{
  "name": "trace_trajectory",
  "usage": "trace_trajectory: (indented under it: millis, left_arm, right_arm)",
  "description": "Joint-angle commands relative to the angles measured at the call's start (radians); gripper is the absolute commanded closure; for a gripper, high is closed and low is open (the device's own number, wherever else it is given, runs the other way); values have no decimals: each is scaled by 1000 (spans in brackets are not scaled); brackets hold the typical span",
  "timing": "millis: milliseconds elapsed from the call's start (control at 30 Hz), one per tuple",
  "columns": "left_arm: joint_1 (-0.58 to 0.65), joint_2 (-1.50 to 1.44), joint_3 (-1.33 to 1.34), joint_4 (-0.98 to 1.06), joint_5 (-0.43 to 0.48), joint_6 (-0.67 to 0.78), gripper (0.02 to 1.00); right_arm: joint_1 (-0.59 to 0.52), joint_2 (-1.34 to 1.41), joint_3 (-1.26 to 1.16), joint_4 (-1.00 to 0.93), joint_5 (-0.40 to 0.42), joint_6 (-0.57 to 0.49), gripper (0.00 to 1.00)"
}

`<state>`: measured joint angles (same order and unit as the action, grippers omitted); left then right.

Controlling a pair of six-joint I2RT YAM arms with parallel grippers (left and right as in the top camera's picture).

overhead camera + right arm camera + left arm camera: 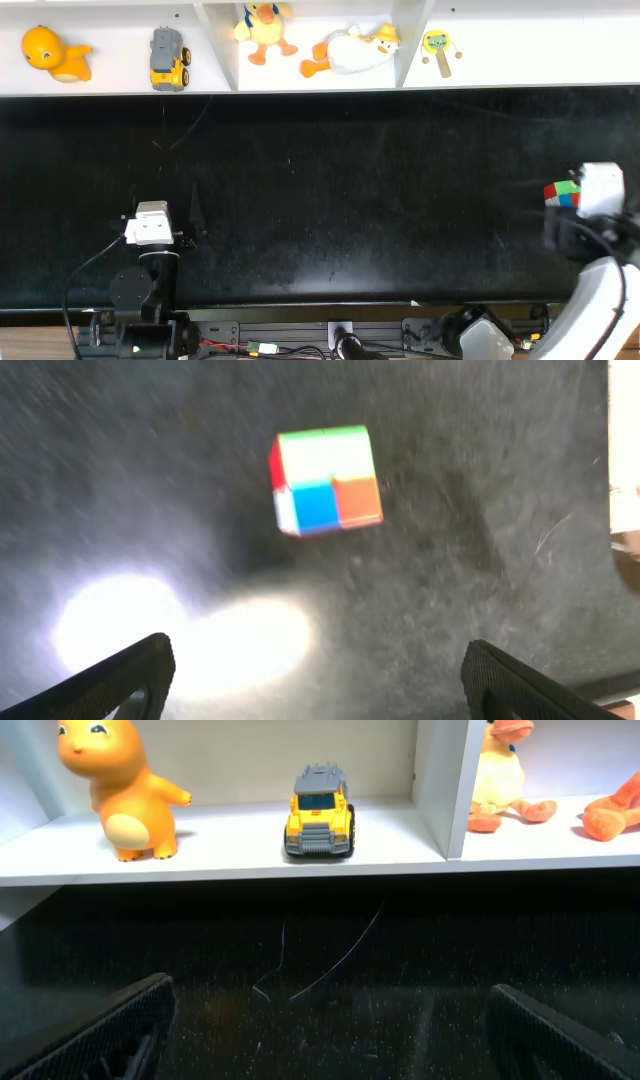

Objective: Store Toys

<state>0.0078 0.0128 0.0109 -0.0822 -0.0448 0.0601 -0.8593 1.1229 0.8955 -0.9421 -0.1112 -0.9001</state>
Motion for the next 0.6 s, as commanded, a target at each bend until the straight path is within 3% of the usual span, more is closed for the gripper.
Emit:
trace_trajectory:
  millis: [33, 200, 400, 600]
  left_arm:
    - [-3, -10, -2, -2, 2, 19, 20]
    - [-3, -10, -2, -2, 2, 19, 20]
    - [-3, -10, -2, -2, 2, 18, 20]
    - [-3, -10, -2, -2, 2, 19, 20]
  right_arm:
    - [-120, 98, -5, 24, -178, -253, 56]
    - [-175, 254, 4, 148, -193, -229, 56]
    - [-154, 346, 20, 181, -295, -228, 36]
    - [-132, 376, 20, 263, -307, -163, 25]
